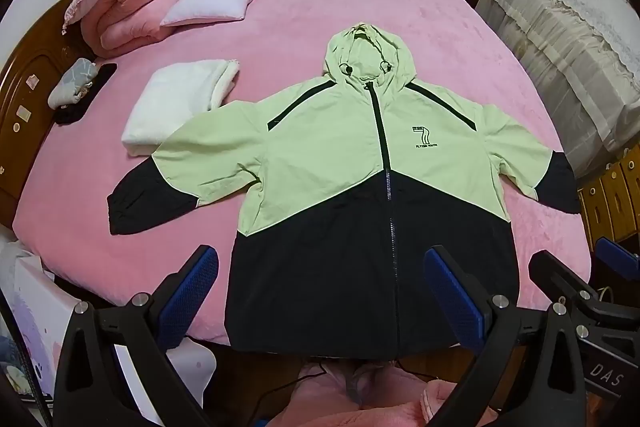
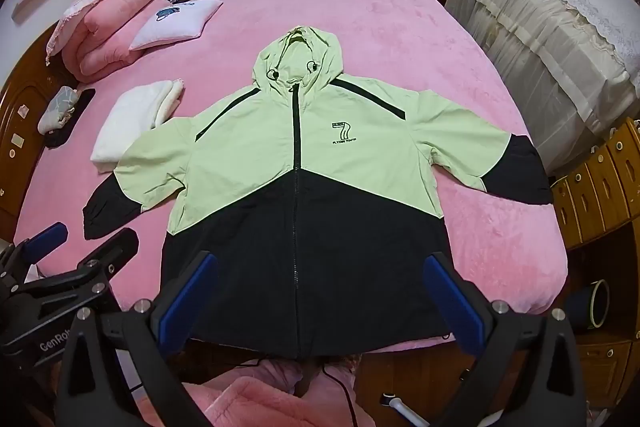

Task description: Fold large clothes

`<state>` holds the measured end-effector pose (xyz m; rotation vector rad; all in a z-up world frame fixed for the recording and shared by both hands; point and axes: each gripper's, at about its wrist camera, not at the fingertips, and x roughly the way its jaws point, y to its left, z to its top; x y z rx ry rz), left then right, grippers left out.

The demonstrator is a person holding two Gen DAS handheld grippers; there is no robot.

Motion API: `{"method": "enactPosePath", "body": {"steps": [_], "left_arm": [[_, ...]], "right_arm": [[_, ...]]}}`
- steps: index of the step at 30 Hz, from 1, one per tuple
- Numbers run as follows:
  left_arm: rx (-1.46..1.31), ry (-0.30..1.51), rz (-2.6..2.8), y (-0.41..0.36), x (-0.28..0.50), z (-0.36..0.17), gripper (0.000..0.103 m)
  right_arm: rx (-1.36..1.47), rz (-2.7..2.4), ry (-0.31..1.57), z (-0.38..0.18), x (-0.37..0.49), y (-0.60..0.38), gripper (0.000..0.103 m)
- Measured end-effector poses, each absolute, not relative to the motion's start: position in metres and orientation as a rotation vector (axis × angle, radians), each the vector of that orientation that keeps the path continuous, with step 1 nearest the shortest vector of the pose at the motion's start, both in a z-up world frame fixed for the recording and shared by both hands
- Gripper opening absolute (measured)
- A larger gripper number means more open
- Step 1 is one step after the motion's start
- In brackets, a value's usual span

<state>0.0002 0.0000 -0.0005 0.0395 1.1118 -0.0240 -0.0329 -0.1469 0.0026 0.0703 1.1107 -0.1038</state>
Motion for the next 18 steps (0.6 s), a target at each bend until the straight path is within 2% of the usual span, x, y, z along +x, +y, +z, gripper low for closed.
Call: {"method": "enactPosePath", "body": {"steps": [18], "left_arm": [[0.037,1.108,-0.026,0.0006,0.0027,0.0022,0.101]], "right_arm": [[0.080,-0.098,1.104,0.0046,-0.0308,-0.1488,0.103]]}}
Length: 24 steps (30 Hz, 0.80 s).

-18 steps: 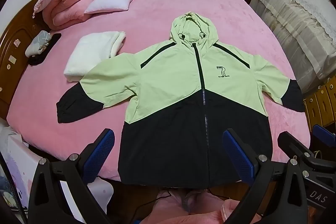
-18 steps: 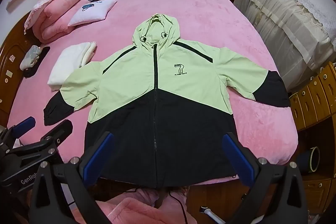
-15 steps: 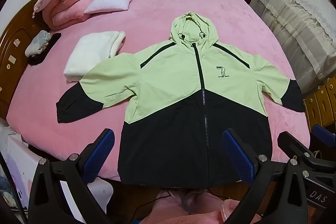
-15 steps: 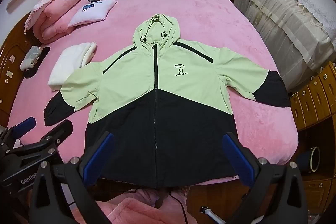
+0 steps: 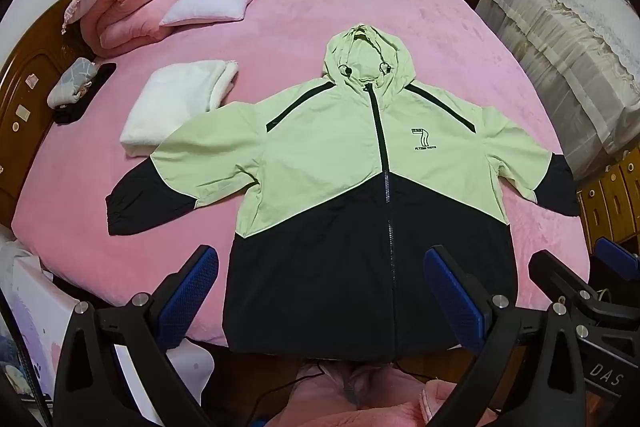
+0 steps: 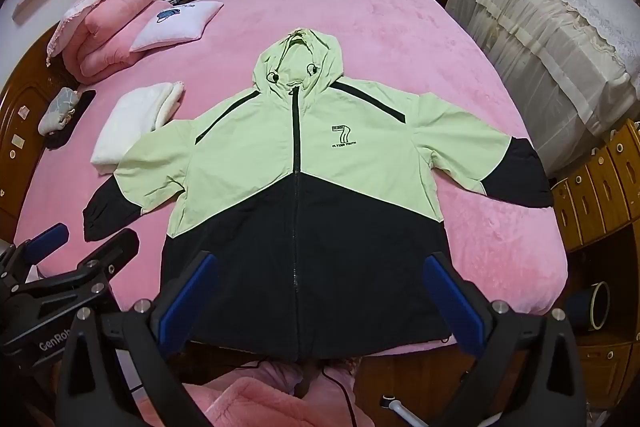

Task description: Fold large clothes

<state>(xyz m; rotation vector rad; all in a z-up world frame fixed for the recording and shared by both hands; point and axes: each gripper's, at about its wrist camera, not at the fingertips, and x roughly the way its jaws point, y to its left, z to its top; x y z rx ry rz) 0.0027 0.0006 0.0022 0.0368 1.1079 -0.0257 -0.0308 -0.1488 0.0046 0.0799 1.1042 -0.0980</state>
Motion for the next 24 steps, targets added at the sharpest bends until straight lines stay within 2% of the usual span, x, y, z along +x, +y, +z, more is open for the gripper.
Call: {"method": "enactPosePath", "body": {"steps": [24], "left_arm": [[0.036,1.106,-0.025,-0.0024,0.0075,0.0024,0.101]], "right_arm": [[0.076,-0.096,1.105,0.0028,-0.0283,-0.1531,0.103]]}}
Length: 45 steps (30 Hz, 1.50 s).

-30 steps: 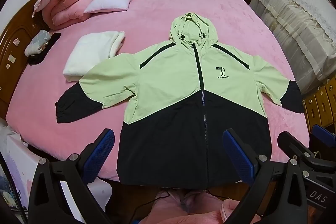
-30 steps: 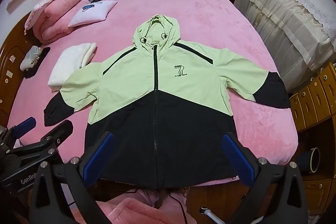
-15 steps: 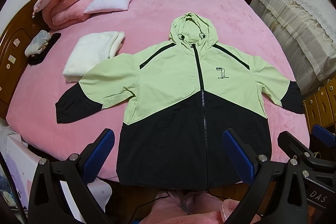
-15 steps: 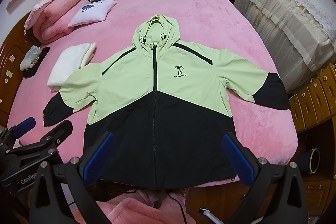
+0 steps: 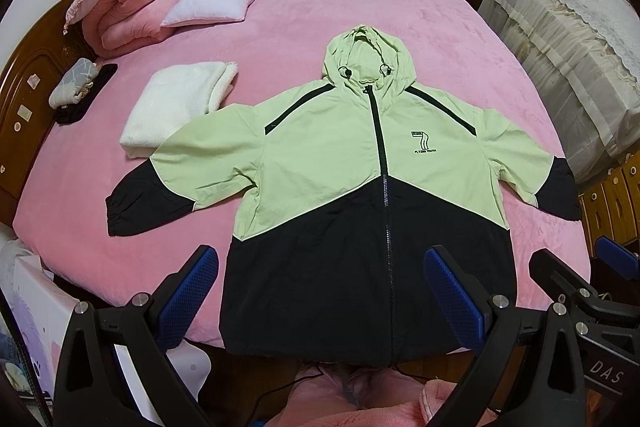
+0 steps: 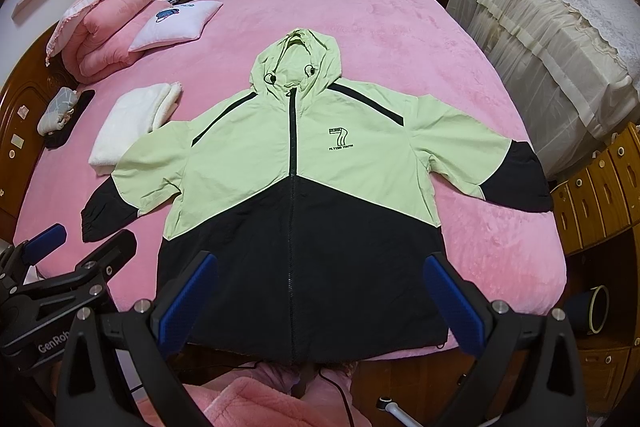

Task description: Fold large clothes

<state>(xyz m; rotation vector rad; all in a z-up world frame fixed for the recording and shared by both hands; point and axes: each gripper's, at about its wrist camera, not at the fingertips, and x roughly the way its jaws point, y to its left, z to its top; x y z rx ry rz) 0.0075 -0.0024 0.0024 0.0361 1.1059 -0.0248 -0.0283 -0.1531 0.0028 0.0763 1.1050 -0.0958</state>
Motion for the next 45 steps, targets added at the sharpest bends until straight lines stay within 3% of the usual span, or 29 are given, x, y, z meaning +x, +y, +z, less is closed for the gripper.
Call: {"method": "enactPosePath", "body": {"steps": [16,25,33,40,45], "left_arm": [[-0.019,1.189,0.083,-0.027,-0.009,-0.015,0.102],[-0.098,1.418,0.218,0.000,-0.053,-0.073,0.102],[-0.221,1.485,0.380,0.063,-0.055,-0.113,0.102],[-0.493,1.292,0.467,0.156,-0.002,-0.176,0.102],[-0.680,1.168,0.650,0.247,0.039,-0.231,0.102]], "right_arm": [[0.026,-0.054,1.108,-0.001,-0.029,-0.188,0.103],[0.007,-0.079,1.161,-0.052,-0.043,-0.204,0.102],[-0.210,0.020,1.190,-0.093,-0.054,-0.161,0.097],[-0.322,0.265,1.086,-0.128,-0.062,-0.103,0.097],[-0.259,0.334,1.130,-0.173,-0.029,-0.049,0.097]]}}
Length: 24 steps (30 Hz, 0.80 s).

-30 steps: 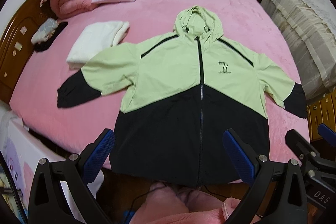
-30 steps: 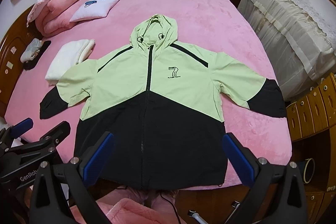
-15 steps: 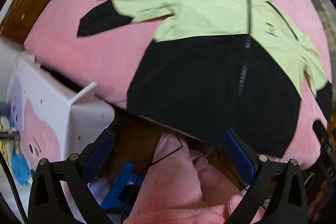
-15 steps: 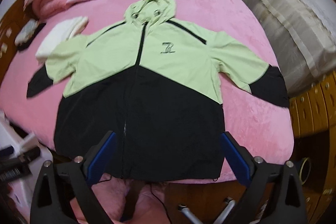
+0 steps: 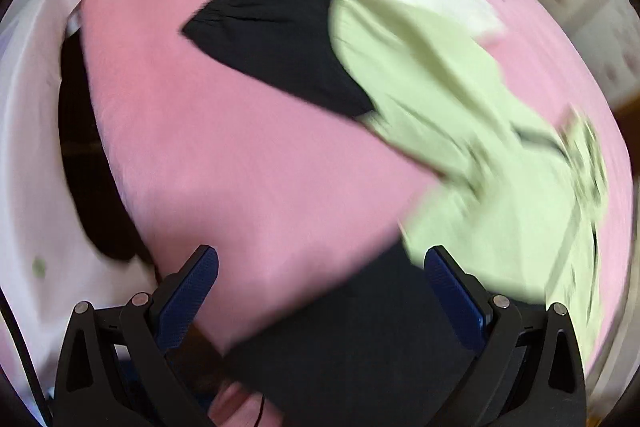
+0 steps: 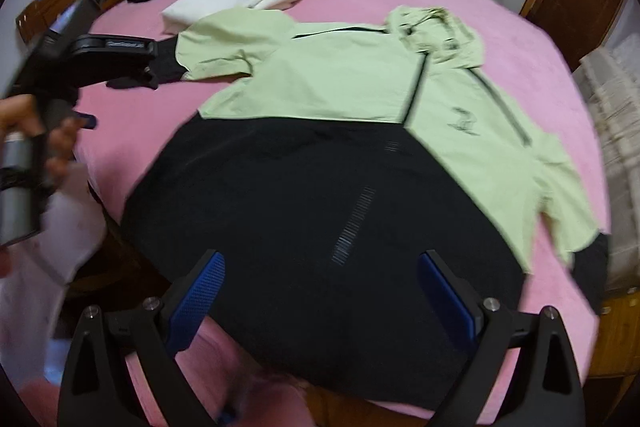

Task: Fold large clothes
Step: 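Grasp the black sleeve cuff with the left gripper and lift it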

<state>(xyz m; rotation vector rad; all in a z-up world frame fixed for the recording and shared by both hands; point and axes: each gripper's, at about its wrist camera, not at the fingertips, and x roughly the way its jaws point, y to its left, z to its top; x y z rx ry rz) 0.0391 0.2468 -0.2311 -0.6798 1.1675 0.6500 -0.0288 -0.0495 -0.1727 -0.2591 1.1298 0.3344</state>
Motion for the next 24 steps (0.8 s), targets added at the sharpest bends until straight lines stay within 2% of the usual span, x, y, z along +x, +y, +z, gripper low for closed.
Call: {"method": "enactPosePath", "body": {"steps": [5,10,16,18,21,23,24], "left_arm": [[-0.858,1.105,0.806,0.331,0.055,-0.276,0.099],[-0.980,1.078,0.875,0.400,0.067,-0.310,0.073],[-1.037,0.956,0.927,0.463,0.092,-0.328,0.072],[-1.018,0.944,0.966,0.474,0.101,-0.332,0.067],[-0.974,0.956,0.989,0.486,0.124,-0.338,0.067],[-0.915,0.962,0.972,0.484,0.139,-0.336,0.052],[-0.882,0.961,0.965,0.482,0.147,-0.336,0.036]], "right_arm": [[-0.147,0.304,1.146,-0.197,0.008,0.000,0.097],[-0.004,0.315,1.182,-0.218,0.045,0.040,0.097],[0.051,0.298,1.245,-0.238,0.082,0.074,0.091],[0.064,0.284,1.249,-0.239,0.092,0.079,0.091],[0.081,0.279,1.253,-0.240,0.103,0.080,0.087],[0.079,0.262,1.253,-0.242,0.108,0.077,0.080],[0.083,0.251,1.254,-0.243,0.110,0.075,0.080]]}}
